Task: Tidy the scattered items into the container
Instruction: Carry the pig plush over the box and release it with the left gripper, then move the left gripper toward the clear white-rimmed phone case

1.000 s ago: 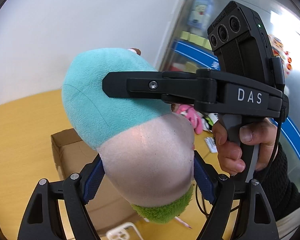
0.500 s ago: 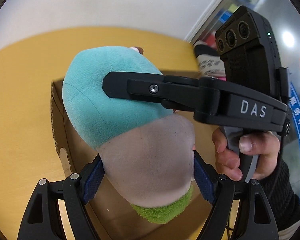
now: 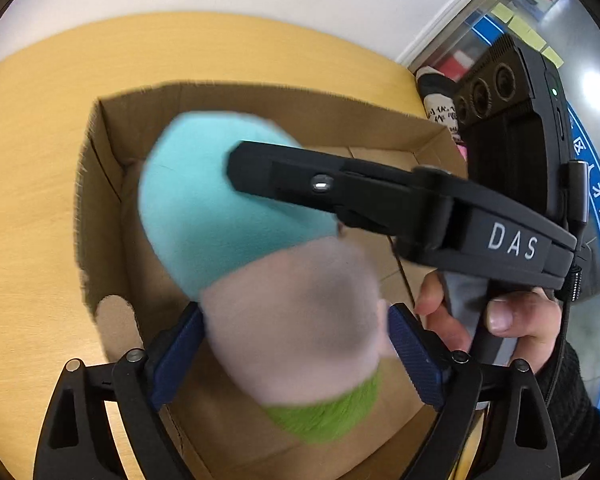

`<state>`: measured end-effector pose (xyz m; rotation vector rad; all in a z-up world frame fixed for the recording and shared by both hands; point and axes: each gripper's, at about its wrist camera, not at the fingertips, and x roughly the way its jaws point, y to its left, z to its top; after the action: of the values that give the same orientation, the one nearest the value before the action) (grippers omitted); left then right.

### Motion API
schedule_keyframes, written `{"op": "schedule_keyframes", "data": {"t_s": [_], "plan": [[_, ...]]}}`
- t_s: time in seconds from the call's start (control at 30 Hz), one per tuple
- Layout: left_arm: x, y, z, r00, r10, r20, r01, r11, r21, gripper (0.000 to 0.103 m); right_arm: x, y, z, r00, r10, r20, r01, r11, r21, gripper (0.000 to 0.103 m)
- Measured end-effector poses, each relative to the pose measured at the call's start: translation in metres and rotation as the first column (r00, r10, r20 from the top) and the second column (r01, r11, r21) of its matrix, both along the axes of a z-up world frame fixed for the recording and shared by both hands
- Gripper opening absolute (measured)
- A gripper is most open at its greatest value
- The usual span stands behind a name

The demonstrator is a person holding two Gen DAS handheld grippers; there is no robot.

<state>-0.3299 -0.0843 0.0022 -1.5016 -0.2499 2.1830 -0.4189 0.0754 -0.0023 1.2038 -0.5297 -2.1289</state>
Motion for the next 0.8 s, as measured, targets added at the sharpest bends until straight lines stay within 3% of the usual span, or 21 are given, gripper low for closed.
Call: {"op": "schedule_keyframes", "data": {"t_s": [0.17, 0.33, 0.5, 0.6, 0.7, 0.8], "plan": [[0.020, -0.020, 0.033, 0.992, 0.087, -0.088, -0.083, 0.996, 0.045, 0.095, 0.014, 0.027, 0.031, 0.998, -0.030, -0.058, 0.027, 0.999, -0.044, 0.078], [0.076, -0.021, 0.061, 0.975, 0.132, -0.181, -0.122, 0.990, 0.064, 0.095, 0.059, 0.044, 0.082, 0.989, -0.016, -0.145, 0.018, 1.000, 0.011, 0.079], [0.116, -0.007, 0.071, 0.932, 0.189, -0.309, -0.180, 0.982, 0.055, 0.101, 0.141, 0.055, 0.119, 0.978, -0.012, -0.207, 0.049, 0.983, 0.176, 0.079], [0.153, -0.025, 0.078, 0.896, 0.230, -0.380, -0.215, 0.973, 0.080, 0.103, 0.202, 0.062, 0.137, 0.961, -0.021, -0.274, 0.101, 0.955, 0.280, 0.079], [0.194, -0.032, 0.074, 0.862, 0.257, -0.437, -0.248, 0.966, 0.078, 0.103, 0.253, 0.078, 0.147, 0.942, -0.052, -0.332, 0.163, 0.935, 0.316, 0.080], [0.217, -0.017, 0.062, 0.882, 0.238, -0.408, -0.226, 0.971, 0.079, 0.103, 0.285, 0.086, 0.153, 0.929, -0.097, -0.358, 0.222, 0.919, 0.326, 0.081]]}}
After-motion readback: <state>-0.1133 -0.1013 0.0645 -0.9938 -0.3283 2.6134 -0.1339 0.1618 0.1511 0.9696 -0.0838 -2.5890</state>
